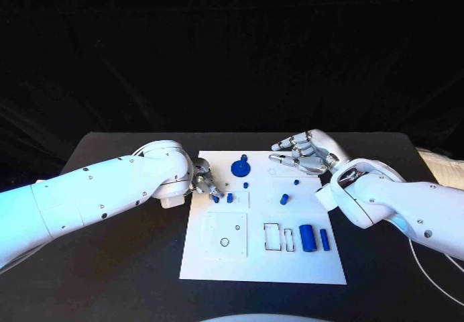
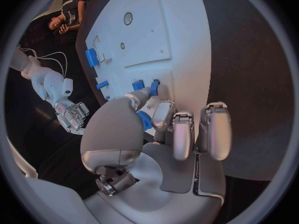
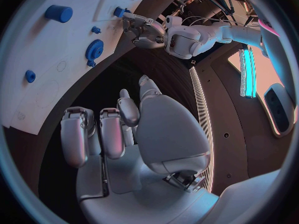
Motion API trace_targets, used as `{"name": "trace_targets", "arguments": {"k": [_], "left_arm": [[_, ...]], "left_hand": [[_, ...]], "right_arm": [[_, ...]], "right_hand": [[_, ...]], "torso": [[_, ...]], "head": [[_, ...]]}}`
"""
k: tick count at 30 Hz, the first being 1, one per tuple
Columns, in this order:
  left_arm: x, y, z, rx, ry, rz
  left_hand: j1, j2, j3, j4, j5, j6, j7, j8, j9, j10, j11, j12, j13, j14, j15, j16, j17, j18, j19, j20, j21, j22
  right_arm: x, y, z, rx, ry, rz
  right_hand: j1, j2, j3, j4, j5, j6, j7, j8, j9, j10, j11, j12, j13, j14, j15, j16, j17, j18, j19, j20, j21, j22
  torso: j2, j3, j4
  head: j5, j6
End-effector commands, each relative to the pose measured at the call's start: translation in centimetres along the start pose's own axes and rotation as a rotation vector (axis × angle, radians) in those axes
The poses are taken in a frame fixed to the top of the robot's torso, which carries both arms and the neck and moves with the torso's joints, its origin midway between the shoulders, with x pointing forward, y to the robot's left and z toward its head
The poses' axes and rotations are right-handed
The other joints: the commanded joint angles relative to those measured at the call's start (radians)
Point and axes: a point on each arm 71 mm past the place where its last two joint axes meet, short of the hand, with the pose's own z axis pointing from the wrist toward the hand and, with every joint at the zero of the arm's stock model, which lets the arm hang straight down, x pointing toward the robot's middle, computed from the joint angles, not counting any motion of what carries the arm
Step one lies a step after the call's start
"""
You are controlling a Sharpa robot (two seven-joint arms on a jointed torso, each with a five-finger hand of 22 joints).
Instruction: Assemble the parts on the task board
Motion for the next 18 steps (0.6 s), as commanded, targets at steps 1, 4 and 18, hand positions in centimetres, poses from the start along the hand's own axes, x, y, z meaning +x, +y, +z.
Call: {"name": "trace_targets", "arguments": {"k": [1,4,18], "left_arm": [[1.65,0.63,0.59,-0.058,0.075,0.039],[1.61,0.71,0.62,-0.063,0.075,0.041],[1.49,1.05,0.68,-0.08,0.073,0.057]], "left_hand": [[-0.026,-0.009,-0.018,0.009,-0.004,0.006,0.0,0.007,0.004,0.002,-0.009,0.006,0.002,0.105,-0.009,0.003,0.263,-0.012,0.044,-0.008,0.006,0.18],[-0.044,-0.015,-0.031,0.019,-0.003,0.011,-0.002,0.012,0.007,0.003,-0.01,0.008,0.003,0.105,-0.011,0.003,0.263,-0.013,0.046,-0.01,0.008,0.182],[-0.078,-0.032,-0.072,0.045,-0.003,0.022,-0.008,0.026,0.014,0.011,-0.015,0.018,0.012,0.105,-0.014,0.003,0.263,-0.016,0.054,-0.013,0.018,0.194]], "right_arm": [[0.18,0.08,-0.02,-0.005,0.016,0.0],[0.19,0.08,-0.02,-0.004,0.018,0.001],[0.23,0.07,-0.02,-0.003,0.022,0.001]], "right_hand": [[-0.009,0.005,-0.005,0.0,0.004,0.0,0.0,0.0,0.001,0.002,-0.008,0.003,-0.002,0.051,-0.009,-0.003,0.007,0.01,-0.006,0.001,-0.006,0.08],[-0.009,0.005,-0.005,0.0,0.004,0.0,0.0,0.0,0.001,0.001,-0.008,0.002,-0.002,0.051,-0.009,-0.004,0.006,0.011,-0.006,0.001,-0.007,0.08],[-0.009,0.005,-0.005,0.0,0.004,0.0,0.0,0.0,0.001,0.001,-0.008,0.002,-0.002,0.051,-0.009,-0.004,0.006,0.011,-0.006,0.001,-0.007,0.08]], "torso": [[0.0,-0.0003,0.0006],[0.0,-0.0007,0.0008],[0.0,-0.0006,0.0007]], "head": [[-0.001,-0.001],[-0.001,-0.001],[0.001,-0.003]]}}
